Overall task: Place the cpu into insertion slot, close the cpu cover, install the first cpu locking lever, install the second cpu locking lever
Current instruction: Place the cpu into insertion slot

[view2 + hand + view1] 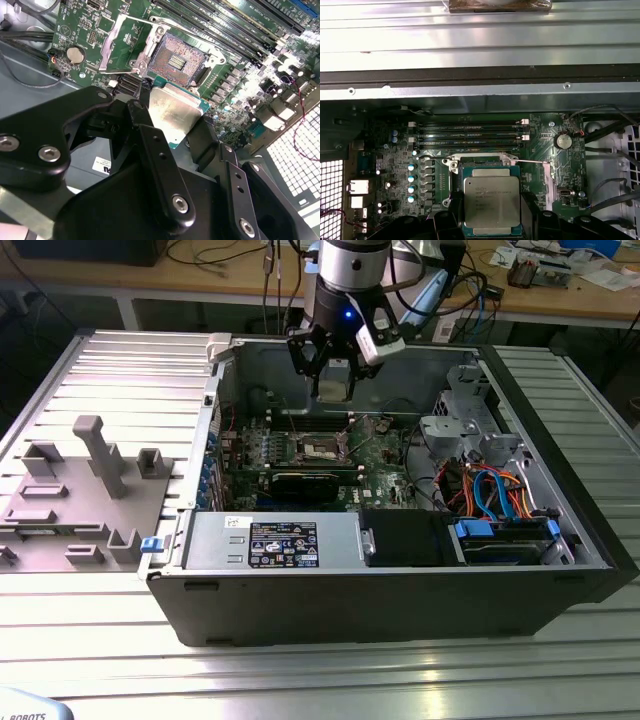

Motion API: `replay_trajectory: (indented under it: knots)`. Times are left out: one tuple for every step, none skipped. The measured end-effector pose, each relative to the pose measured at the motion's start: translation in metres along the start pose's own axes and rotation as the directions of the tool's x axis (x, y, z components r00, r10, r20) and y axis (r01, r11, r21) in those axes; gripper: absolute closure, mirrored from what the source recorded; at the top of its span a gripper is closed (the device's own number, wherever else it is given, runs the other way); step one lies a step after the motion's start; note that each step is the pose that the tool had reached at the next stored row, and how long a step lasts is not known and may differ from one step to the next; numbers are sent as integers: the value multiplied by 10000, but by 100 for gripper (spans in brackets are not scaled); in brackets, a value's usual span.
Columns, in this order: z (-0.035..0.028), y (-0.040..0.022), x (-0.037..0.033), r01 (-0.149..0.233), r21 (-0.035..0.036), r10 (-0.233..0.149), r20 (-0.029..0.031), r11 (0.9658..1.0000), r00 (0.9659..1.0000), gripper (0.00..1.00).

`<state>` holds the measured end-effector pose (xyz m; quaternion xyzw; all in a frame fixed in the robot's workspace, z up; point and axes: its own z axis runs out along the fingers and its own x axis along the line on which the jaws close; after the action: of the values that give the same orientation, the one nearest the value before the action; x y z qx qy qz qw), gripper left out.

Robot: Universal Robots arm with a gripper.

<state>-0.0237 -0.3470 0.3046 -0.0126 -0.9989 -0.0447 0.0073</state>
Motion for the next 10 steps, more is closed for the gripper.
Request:
replay_trajectory:
  knots:
    - [1,0,0,1,0,-1,0,10000,10000,46]
    - [4,0,0,1,-1,-1,0,10000,10000,46]
    - [5,0,0,2,0,-2,0,10000,10000,46]
    - [7,-1,0,2,0,-2,0,10000,10000,46]
    - [9,-1,0,3,0,-3,0,10000,10000,46]
    - [11,-1,0,3,0,-3,0,10000,10000,46]
    - [14,-1,0,4,0,-4,-1,10000,10000,46]
    - [17,-1,0,5,0,-5,-1,10000,10000,46]
    - [18,-2,0,5,0,-5,0,10000,10000,46]
    - [20,-2,0,5,0,-5,0,10000,10000,46]
